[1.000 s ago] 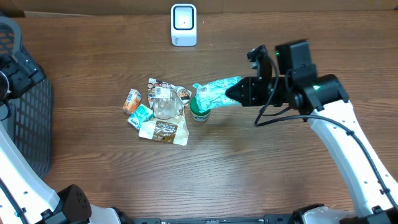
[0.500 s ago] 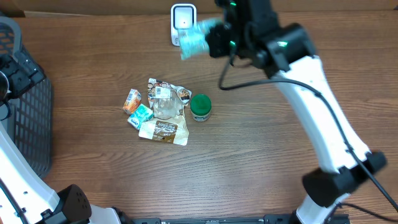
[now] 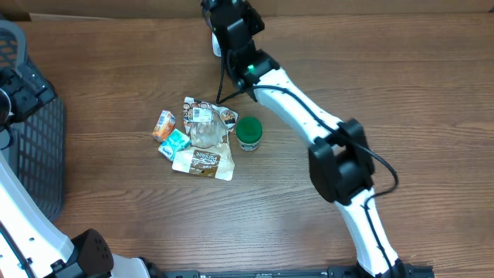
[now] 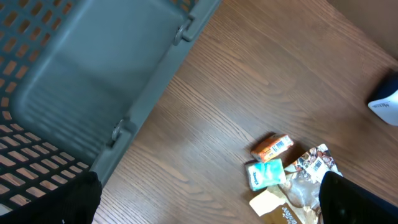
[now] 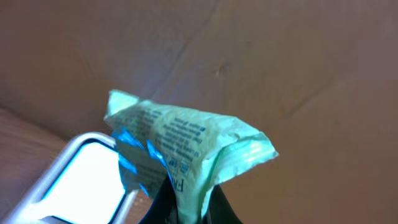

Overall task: Scan the item barcode
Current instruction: 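Lift the tissue pack with the right gripper toward the white scanner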

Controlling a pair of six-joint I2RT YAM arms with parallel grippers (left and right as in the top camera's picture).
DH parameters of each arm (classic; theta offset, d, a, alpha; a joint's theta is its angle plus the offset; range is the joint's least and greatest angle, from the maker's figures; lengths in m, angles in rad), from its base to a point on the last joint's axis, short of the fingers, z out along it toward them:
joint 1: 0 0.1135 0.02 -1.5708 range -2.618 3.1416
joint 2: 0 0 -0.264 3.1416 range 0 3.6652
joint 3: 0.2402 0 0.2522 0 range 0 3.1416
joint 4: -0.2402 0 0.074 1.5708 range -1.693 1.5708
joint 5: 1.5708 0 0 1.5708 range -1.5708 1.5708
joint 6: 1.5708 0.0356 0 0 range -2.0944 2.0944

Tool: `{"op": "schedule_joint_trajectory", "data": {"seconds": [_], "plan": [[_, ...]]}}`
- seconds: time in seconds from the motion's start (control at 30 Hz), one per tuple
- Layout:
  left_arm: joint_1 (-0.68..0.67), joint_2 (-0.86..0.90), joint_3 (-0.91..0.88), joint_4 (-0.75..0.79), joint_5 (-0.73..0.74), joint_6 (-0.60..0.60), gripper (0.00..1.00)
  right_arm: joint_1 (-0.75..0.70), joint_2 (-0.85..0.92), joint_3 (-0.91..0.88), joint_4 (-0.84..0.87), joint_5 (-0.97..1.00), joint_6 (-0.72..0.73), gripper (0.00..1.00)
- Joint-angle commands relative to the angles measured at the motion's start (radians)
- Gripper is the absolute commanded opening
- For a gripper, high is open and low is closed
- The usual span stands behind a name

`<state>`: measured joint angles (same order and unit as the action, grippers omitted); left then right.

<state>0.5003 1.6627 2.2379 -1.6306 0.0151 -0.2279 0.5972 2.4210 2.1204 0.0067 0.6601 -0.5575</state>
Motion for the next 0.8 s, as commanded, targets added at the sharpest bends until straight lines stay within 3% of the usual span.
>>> {"op": "schedule_joint_trajectory", "data": {"seconds": [0.0,0.13,0.77], "plan": [[0.003,0.004,0.013,0.002,0.003,0.023,0.99,-0.008,0.066,0.023,0.166,0.046,-0.366,0.04],[0.003,0.004,0.013,0.002,0.003,0.023,0.99,-0.012,0.136,0.020,0.274,-0.011,-0.574,0.04],[0.003,0.004,0.013,0.002,0.003,0.023,1.00,-0.012,0.171,0.020,0.290,-0.023,-0.578,0.04]]}}
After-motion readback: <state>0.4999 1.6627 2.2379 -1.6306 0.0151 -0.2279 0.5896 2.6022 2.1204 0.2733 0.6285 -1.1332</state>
